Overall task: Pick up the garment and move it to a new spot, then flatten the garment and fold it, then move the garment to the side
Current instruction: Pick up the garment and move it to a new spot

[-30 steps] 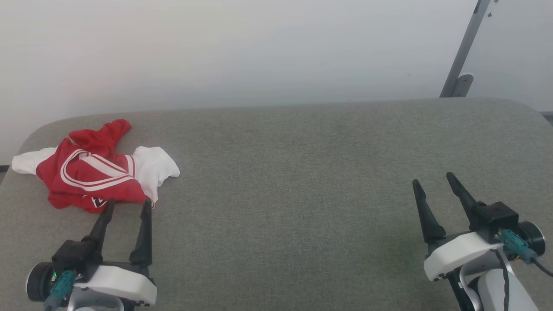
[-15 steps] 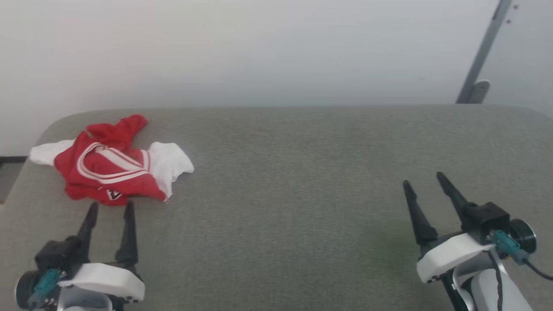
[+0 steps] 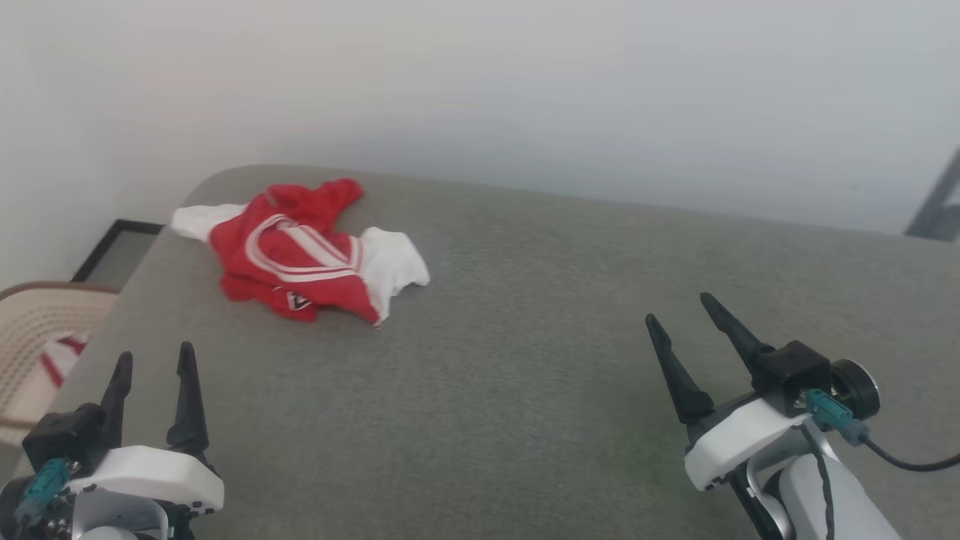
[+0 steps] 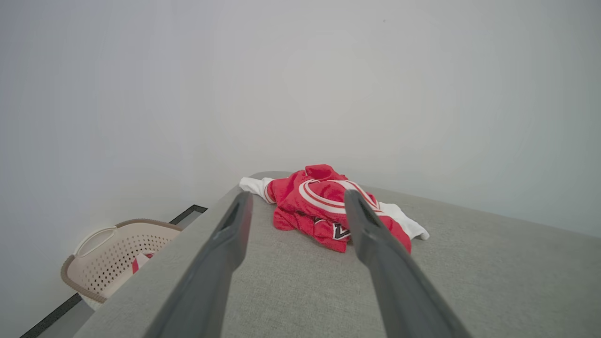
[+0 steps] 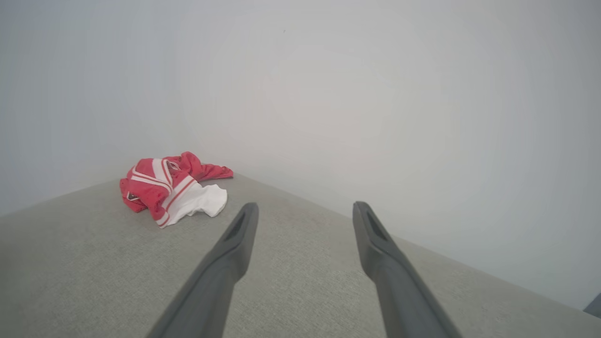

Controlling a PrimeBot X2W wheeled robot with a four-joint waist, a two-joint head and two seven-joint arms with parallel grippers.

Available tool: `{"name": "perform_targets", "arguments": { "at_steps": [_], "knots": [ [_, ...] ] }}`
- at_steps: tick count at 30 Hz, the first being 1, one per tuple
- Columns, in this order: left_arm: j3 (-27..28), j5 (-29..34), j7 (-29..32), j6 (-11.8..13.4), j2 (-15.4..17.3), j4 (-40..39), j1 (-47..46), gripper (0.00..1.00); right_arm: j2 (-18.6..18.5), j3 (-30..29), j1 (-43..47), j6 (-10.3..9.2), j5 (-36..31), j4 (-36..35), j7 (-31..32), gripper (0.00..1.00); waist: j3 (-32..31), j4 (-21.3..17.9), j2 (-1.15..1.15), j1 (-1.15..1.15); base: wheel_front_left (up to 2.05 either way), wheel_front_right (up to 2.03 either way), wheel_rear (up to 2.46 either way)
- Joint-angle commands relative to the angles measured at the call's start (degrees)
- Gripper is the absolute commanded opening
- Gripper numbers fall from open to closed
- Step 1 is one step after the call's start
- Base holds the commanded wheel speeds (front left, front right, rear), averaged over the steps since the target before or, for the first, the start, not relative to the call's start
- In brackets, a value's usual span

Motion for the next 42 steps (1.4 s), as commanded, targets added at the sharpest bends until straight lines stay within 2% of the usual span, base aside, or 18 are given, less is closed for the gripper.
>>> {"name": "perform_targets", "arguments": {
  "at_steps": [1,8,15,24,32,33,42],
  "knots": [
    [0.0,-0.1,0.2,0.3,-0.3,-0.4,-0.1,1.00,-0.1,0.2,-0.3,0.00,0.3,0.2,-0.2,1.00,-0.4,2.0,0.00,0.00,0.00,0.00,0.00],
    [0.4,-1.0,1.3,1.0,-0.2,-2.4,1.2,1.00,0.1,1.1,-0.9,0.00,0.8,0.4,-0.2,1.00,-0.6,5.2,0.00,0.00,0.00,0.00,0.00],
    [0.5,-2.6,2.6,0.4,0.2,-3.9,1.3,1.00,-0.2,0.5,-1.0,0.00,0.5,0.3,-0.2,1.00,0.1,4.7,0.00,0.00,0.00,0.00,0.00],
    [-1.3,-4.2,5.2,-1.7,3.1,-2.7,-3.2,1.00,-1.4,-1.2,-2.1,0.00,-0.4,-0.6,-0.2,1.00,3.5,-1.3,0.00,0.00,0.00,0.00,0.00],
    [-2.1,-7.0,6.0,-2.9,8.1,1.8,-12.0,1.00,-3.0,-3.1,-5.1,0.00,-1.2,-3.1,0.0,1.00,12.2,-8.3,0.00,0.00,0.00,0.00,0.00],
    [-2.1,-7.0,6.0,-2.9,8.1,1.8,-12.0,1.00,-3.0,-3.1,-5.1,0.00,-1.2,-3.1,0.0,1.00,12.2,-8.3,0.00,0.00,0.00,0.00,0.00],
    [-3.8,-10.8,10.4,-3.5,15.1,9.5,-22.3,1.00,-3.0,-4.7,-8.4,0.00,-2.3,-6.6,0.0,1.00,23.0,-13.8,0.00,0.00,0.00,0.00,0.00]
  ]
}}
